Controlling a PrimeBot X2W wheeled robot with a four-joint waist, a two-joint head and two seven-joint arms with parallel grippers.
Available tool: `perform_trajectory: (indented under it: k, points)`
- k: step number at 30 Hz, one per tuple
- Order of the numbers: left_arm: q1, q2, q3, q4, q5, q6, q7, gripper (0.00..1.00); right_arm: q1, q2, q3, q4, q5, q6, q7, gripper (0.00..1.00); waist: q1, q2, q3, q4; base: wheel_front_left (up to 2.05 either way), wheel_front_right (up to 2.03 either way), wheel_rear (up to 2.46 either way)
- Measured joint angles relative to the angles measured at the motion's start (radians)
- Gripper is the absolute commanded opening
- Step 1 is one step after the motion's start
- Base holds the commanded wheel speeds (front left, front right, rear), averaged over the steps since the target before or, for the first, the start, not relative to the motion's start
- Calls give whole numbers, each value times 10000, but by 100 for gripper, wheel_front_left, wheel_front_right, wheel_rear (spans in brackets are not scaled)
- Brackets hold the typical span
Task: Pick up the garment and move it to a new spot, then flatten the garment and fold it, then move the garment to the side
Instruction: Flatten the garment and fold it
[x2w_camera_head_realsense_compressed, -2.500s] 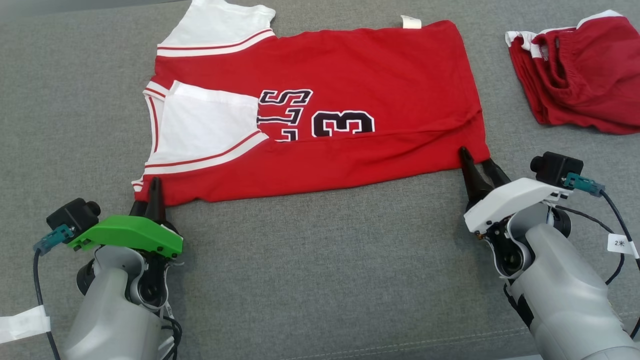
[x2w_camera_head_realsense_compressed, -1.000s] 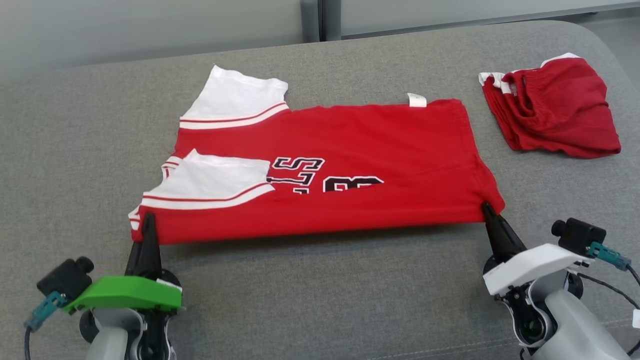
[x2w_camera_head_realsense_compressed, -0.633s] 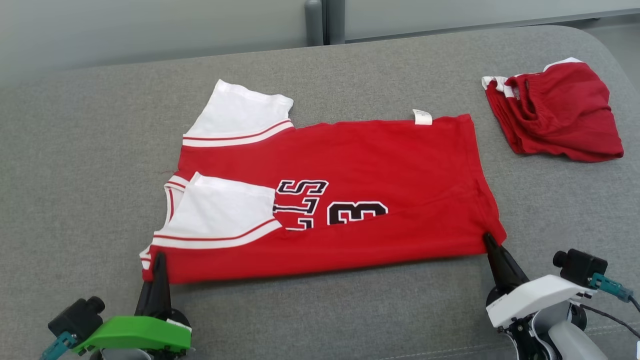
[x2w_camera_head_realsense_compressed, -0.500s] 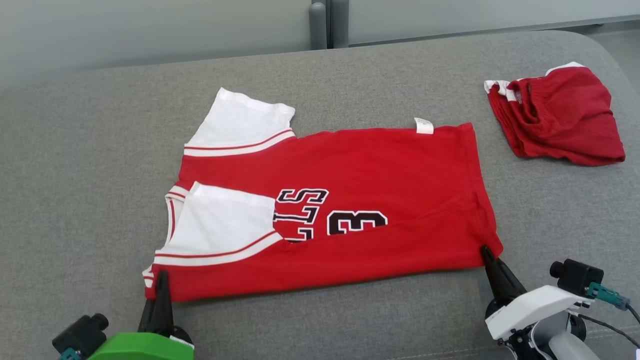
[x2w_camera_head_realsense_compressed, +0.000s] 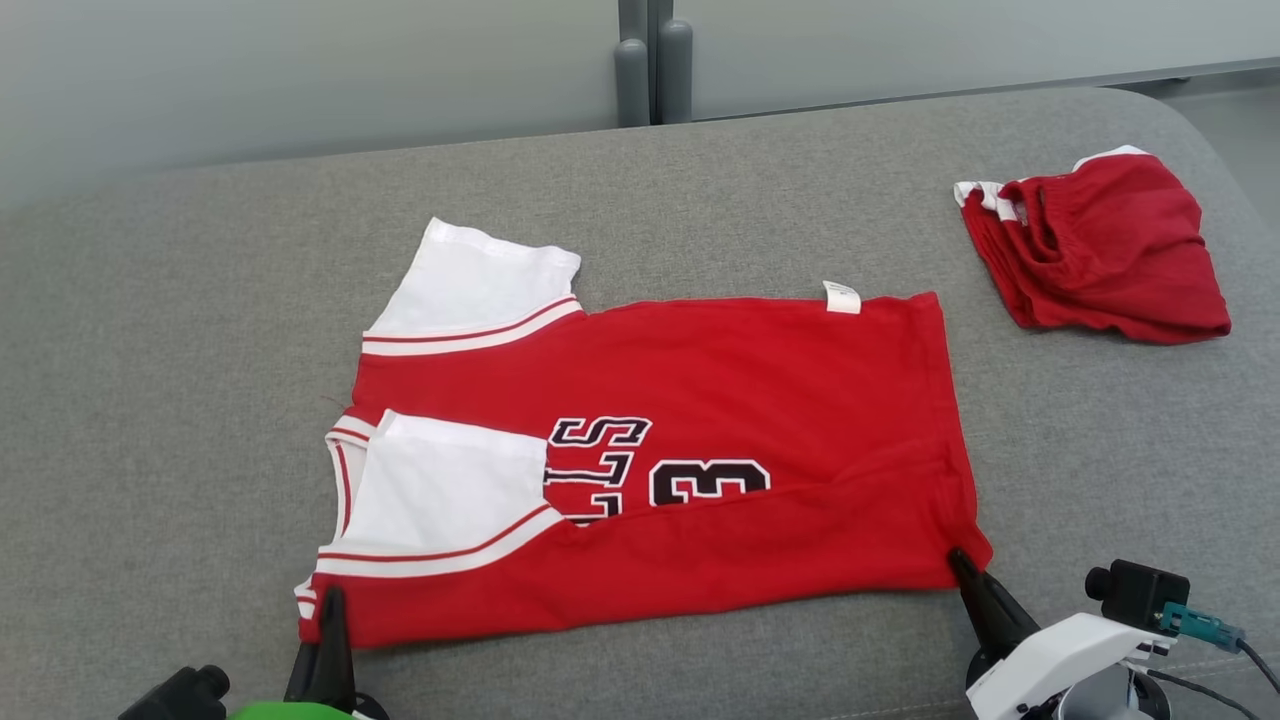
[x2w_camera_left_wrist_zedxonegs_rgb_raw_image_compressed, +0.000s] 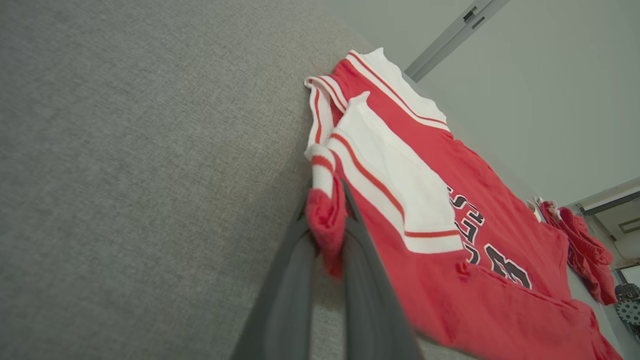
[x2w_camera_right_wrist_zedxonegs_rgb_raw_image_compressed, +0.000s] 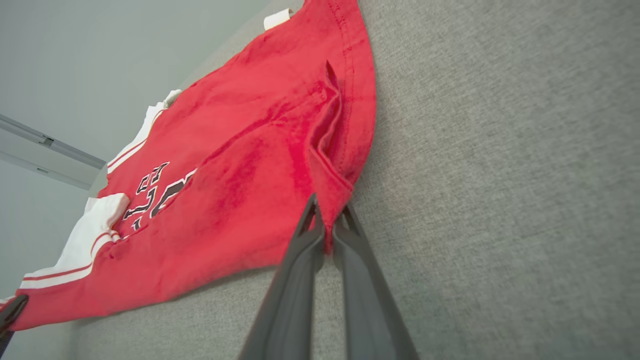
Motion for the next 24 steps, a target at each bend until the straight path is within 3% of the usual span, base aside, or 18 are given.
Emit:
perform_trajectory:
  k: [3, 5, 6, 7, 9, 10, 11, 12, 18, 24]
  points:
    - [32, 69, -104, -35, 65, 138, 109, 0, 5, 4, -23, -100, 31, -102, 88, 0, 0, 0, -6, -119, 0, 0, 0]
    - [32, 88, -186, -40, 109, 174, 186, 0, 9, 6, -73, -111, 105, -174, 88, 71, 0, 0, 7, -144, 0, 0, 0]
    - [32, 88, -196, -44, 111, 199, 192, 0, 10, 10, -90, -119, 105, -190, 88, 100, 0, 0, 14, -153, 0, 0, 0]
    - [33, 88, -199, -56, 113, 265, 194, 5, 11, 8, -105, -132, 105, -255, 94, 100, 0, 0, 22, -161, 0, 0, 0]
    - [43, 88, -192, -113, 165, 343, 194, 37, 32, 4, -144, -163, 107, -276, 113, 100, 0, 0, 44, -178, 0, 0, 0]
    - [76, 88, -184, -134, 178, 387, 194, 54, 46, 0, -165, -171, 109, -318, 113, 100, 0, 0, 58, -183, 0, 0, 0]
    - [103, 88, -167, -157, 178, 439, 194, 91, 70, -12, -201, -186, 113, -376, 115, 100, 0, 0, 79, -185, 0, 0, 0]
    - [133, 88, -148, -169, 178, 479, 194, 100, 108, -35, -247, -211, 115, -431, 115, 100, 0, 0, 108, -184, 0, 0, 0]
    - [250, 105, 125, -232, 178, 614, 188, 100, 236, -211, -397, -224, 115, -539, 163, 100, 0, 0, 203, -166, 0, 0, 0]
    - [277, 268, 384, -612, 313, 694, 173, 100, 227, -769, -842, -476, 52, -894, 84, 100, 0, 0, 256, -134, 0, 0, 0]
